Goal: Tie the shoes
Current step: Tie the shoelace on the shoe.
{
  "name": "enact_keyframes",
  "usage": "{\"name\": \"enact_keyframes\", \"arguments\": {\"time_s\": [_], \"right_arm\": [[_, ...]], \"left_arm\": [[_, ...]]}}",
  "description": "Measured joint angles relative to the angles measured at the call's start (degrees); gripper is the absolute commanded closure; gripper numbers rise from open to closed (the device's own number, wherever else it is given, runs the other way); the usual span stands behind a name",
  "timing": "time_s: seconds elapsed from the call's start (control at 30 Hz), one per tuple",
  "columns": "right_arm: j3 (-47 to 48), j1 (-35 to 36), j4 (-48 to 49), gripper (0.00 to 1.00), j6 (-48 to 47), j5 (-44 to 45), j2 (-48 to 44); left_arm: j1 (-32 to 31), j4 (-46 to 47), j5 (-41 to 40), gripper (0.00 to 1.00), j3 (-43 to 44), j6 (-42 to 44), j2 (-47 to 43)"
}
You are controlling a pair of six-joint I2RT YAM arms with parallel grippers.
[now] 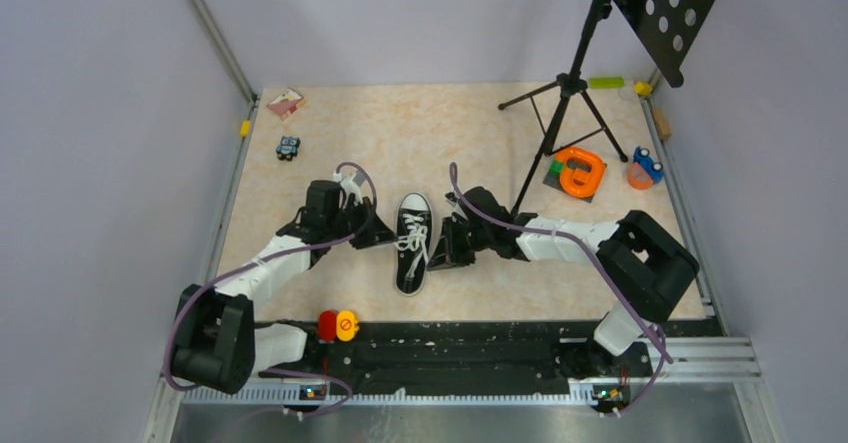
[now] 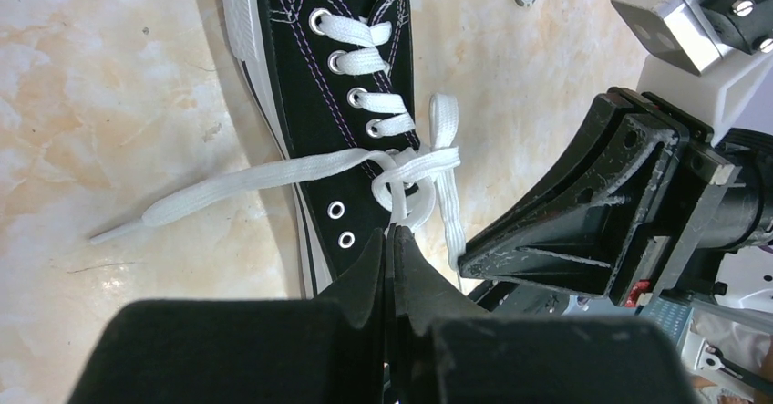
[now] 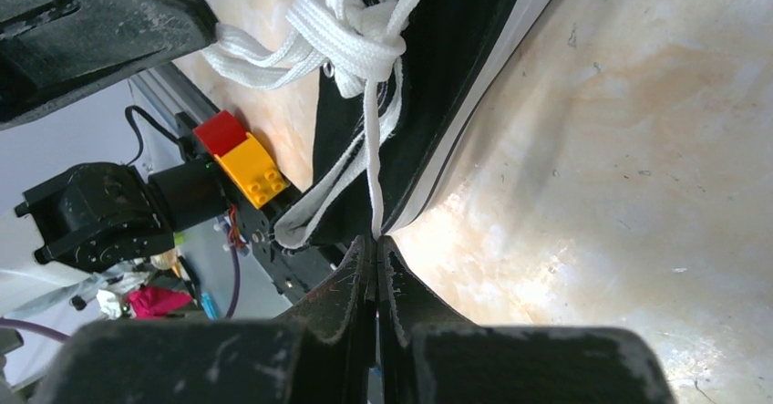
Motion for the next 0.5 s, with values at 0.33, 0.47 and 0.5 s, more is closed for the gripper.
{"name": "enact_keyframes", "arguments": {"time_s": [0.33, 0.47, 0.5], "right_arm": [[0.1, 1.7, -4.3, 0.56, -3.5, 0.8, -0.9], [2.1, 1.1, -8.9, 0.54, -6.1, 3.7, -0.9], [2.9, 0.6, -9.1, 0.54, -6.5, 4.3, -0.9]], "left_arm": [[0.0, 0.3, 0.0, 1.0, 0.3, -0.4, 1.2], [0.0, 0.4, 0.0, 1.0, 0.3, -0.5, 1.2], [0.0, 0.4, 0.0, 1.0, 0.3, -0.5, 1.2]]}}
